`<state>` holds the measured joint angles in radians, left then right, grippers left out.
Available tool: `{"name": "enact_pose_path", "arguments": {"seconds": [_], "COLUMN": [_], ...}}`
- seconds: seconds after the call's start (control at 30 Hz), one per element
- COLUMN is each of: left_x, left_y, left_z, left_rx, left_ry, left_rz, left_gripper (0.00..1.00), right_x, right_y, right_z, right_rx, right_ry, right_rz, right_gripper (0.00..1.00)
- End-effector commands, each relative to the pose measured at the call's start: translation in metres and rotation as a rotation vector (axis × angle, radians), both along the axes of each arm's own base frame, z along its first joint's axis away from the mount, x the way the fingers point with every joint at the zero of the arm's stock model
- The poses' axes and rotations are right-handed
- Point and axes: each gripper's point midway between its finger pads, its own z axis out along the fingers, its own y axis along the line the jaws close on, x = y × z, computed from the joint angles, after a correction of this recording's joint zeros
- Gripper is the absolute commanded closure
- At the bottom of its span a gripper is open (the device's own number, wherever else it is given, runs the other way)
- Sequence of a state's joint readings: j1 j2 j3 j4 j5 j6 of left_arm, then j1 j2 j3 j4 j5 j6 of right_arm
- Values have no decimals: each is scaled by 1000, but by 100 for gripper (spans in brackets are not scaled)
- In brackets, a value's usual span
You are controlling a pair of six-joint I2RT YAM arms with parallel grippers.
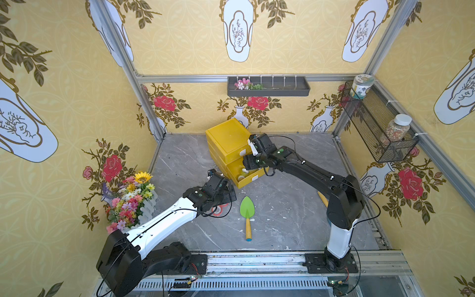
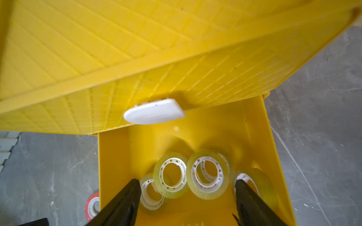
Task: Place the transparent tape into the drawer according to color
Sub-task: Place the tape in the drawer, then close the drawer in the storage box.
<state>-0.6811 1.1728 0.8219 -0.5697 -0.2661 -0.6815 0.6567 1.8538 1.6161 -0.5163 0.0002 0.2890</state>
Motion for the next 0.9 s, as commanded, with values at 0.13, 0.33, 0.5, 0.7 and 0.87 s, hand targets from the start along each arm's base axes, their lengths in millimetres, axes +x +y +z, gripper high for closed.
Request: {"name": "enact_pose_path", "arguments": {"seconds": [0.13, 0.33, 0.5, 0.7, 0.87], "left_x": [31, 88, 134, 170, 182], "left_y": [-4, 14, 34, 34, 32], "left_z": [54, 128, 141, 129, 101], "left_rx": [-64, -139, -97, -67, -19], "left_ry": [-118, -302, -351, -346, -282], "left_rz": [17, 112, 217, 256, 244], "left_gripper": [0, 3, 10, 15, 18], "right_x": [-19, -44, -56, -62, -47], "right_y": [-10, -24, -32, -29, -19], "right_z": [18, 15, -4, -36, -50], "right_rx": [78, 149, 169, 193, 201], "right_ry": [-28, -35, -6, 48, 44], "right_rz": [-14, -35, -57, -62, -60], "right_gripper": [22, 28, 36, 41, 41]}}
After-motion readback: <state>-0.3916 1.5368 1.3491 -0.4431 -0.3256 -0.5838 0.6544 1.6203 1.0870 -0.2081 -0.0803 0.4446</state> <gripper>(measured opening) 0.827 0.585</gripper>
